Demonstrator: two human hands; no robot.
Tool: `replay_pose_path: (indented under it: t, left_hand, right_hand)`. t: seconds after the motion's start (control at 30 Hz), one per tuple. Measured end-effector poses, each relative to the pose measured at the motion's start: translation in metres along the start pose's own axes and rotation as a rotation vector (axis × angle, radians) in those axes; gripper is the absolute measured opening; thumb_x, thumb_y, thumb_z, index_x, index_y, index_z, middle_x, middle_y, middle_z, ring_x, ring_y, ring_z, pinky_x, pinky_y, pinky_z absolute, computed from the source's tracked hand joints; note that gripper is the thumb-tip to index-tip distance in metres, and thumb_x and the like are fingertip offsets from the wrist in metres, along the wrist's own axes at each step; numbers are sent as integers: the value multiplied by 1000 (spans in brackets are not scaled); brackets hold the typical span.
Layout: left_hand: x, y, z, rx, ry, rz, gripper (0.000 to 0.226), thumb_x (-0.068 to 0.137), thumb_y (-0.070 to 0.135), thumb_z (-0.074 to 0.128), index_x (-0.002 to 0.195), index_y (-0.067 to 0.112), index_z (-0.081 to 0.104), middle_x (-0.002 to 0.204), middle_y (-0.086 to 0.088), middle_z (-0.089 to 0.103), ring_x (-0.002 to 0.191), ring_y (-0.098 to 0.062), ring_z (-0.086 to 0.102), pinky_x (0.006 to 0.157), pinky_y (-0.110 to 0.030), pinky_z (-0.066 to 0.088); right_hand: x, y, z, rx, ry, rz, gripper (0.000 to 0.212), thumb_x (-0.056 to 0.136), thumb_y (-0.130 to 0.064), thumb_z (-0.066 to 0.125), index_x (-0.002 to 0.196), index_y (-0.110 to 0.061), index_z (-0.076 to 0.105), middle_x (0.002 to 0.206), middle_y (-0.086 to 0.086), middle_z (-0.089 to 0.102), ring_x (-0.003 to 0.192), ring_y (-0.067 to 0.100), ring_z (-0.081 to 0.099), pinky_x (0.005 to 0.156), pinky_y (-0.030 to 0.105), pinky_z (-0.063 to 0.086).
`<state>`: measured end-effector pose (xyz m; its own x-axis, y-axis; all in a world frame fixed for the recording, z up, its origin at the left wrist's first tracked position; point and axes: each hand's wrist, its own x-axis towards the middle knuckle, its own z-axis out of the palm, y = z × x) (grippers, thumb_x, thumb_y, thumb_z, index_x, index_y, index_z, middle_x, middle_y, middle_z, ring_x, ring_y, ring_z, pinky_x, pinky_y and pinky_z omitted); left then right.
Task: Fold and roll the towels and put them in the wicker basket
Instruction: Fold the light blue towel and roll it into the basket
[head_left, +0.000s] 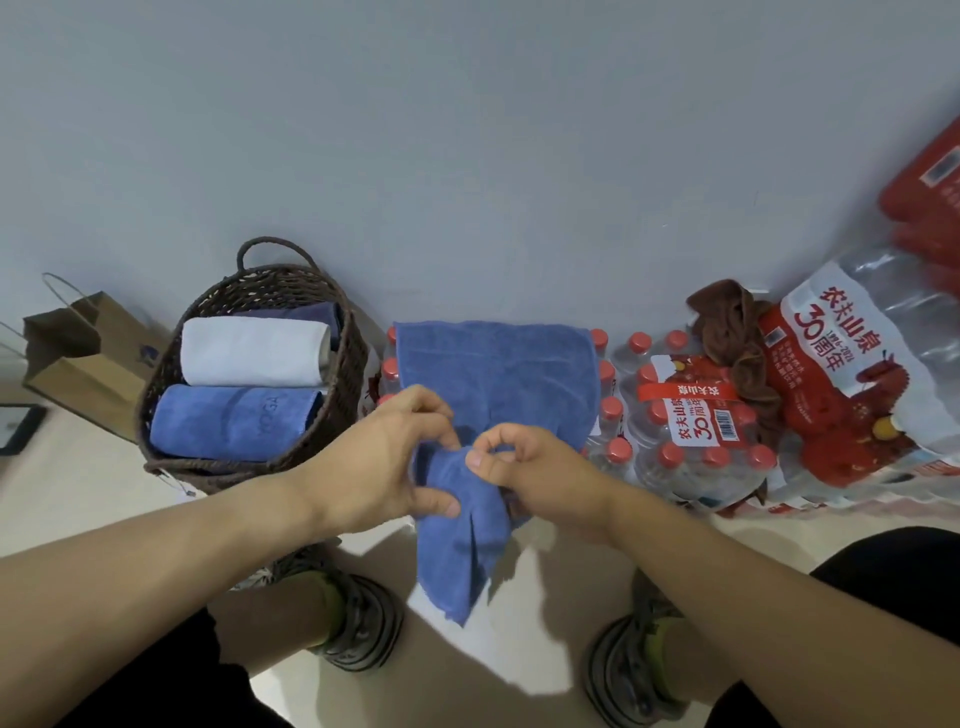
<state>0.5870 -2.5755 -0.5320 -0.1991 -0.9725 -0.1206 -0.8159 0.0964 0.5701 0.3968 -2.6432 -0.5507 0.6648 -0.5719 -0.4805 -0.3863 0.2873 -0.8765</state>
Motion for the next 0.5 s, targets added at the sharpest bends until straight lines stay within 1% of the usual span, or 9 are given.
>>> replay_pose_path:
  t: [0.03,0.07,0.1,0.13,0.2,0.27,0.37,0.43,0.5]
  left_hand:
    - [2,0,-1,-43,42,-2,42,64,36,90,95,21,67,101,11,57,75,14,56,68,2,37]
    - [3,1,-2,-113,54,-37,33,66,32,89,88,21,66,87,14,62,64,11,58,61,-2,42]
    - [4,1,-3,-205,44,-86,27,70,28,88,82,21,65,76,11,65,58,2,61,57,-13,50]
    - [5,1,-4,-293,25,-129,22,74,25,85,80,20,64,71,5,67,56,-6,62,55,-26,55]
    - [7,1,-5,-416,18,-175,17,82,22,78,81,15,62,69,-3,69,57,-17,62,56,-35,53]
    - [10,2,-3,-537,30,-248,18,87,24,72,84,12,60,64,-3,66,57,-16,58,52,-29,48]
    - [16,4,0,-710,86,-410,16,89,22,69,90,9,60,67,-11,62,57,-19,52,47,-20,43]
    - [18,4,1,-815,110,-477,17,90,20,69,95,7,60,62,-7,64,52,-16,53,45,-18,43]
    - [19,6,1,-846,140,-511,18,89,19,70,97,6,59,57,1,65,48,-10,55,45,-17,44]
  right_hand:
    - [0,-3,-2,23,-3,18,10,99,-24,58,94,-15,56,62,-1,45,52,13,44,55,29,44]
    - [1,-5,-4,34,2,34,11,98,-26,59,94,-16,57,61,-3,47,50,11,45,50,25,42]
    - [1,-6,-6,31,18,42,12,97,-27,61,93,-17,59,61,-5,50,48,8,47,46,22,40]
    - [2,-8,-7,2,57,28,14,96,-30,63,92,-16,61,62,-8,52,47,4,48,44,19,40]
    - [2,-10,-7,-89,176,-82,21,90,-35,70,90,-15,63,65,-12,55,48,-4,49,46,10,39]
    - [0,-9,-4,-127,197,-214,32,79,-34,81,89,-11,61,70,-8,57,55,-3,50,53,10,41]
    - [-5,-3,2,-289,69,-243,47,61,-35,92,90,-18,58,76,-4,57,64,6,50,57,18,46]
    - [-2,2,5,-336,116,-257,37,68,-24,89,87,-18,58,74,1,61,63,10,54,58,22,48]
    - [0,3,7,-234,179,-257,22,78,-11,81,86,-15,61,77,10,67,65,14,61,64,23,52]
